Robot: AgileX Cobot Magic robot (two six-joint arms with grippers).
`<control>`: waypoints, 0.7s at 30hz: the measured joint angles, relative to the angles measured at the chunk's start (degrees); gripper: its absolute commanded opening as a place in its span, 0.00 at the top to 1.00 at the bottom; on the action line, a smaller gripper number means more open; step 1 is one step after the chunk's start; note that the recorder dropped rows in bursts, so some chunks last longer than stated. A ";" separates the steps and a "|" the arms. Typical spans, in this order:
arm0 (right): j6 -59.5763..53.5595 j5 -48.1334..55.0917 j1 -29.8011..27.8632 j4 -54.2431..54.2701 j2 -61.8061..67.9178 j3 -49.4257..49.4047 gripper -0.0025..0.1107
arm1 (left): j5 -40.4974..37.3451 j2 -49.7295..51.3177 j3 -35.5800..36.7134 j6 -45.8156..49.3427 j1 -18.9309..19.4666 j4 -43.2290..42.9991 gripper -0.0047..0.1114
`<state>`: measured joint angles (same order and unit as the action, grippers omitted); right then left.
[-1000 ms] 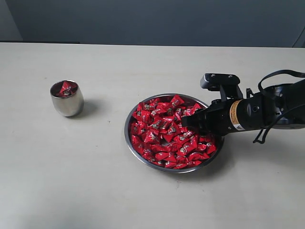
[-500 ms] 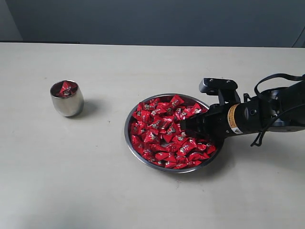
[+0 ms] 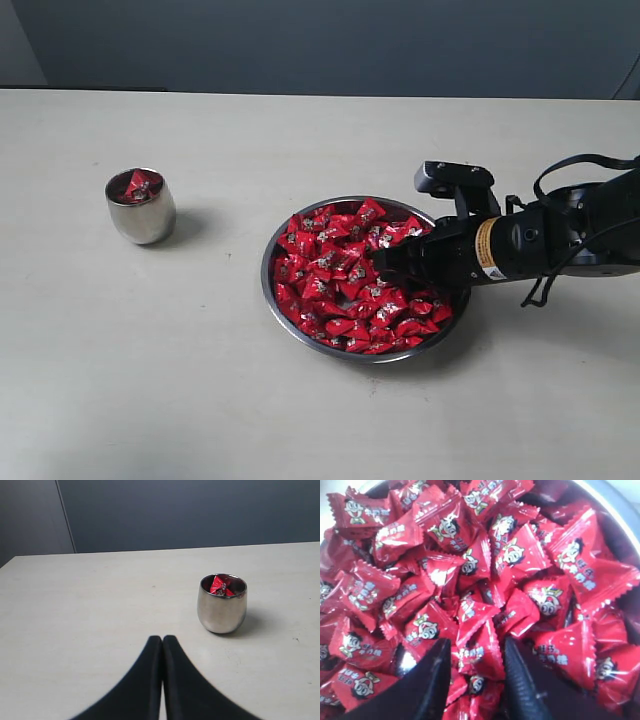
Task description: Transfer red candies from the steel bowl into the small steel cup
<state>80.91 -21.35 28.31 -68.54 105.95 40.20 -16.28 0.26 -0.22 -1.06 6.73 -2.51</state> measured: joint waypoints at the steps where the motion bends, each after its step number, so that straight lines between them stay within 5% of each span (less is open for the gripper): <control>1: 0.01 -0.28 0.00 0.00 0.00 0.00 0.67 | 0.00 0.00 0.00 0.00 0.00 0.00 0.96; 17: 1.20 -2.58 0.00 -0.10 0.00 0.00 0.67 | 0.00 0.00 0.00 0.00 0.00 0.00 0.96; 21: 1.34 -1.98 0.00 -0.10 0.00 0.00 0.78 | 0.00 0.00 0.00 0.00 0.00 0.00 0.96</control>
<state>82.25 -23.33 28.31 -68.64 105.95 40.20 -16.28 0.26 -0.22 -1.06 6.73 -2.51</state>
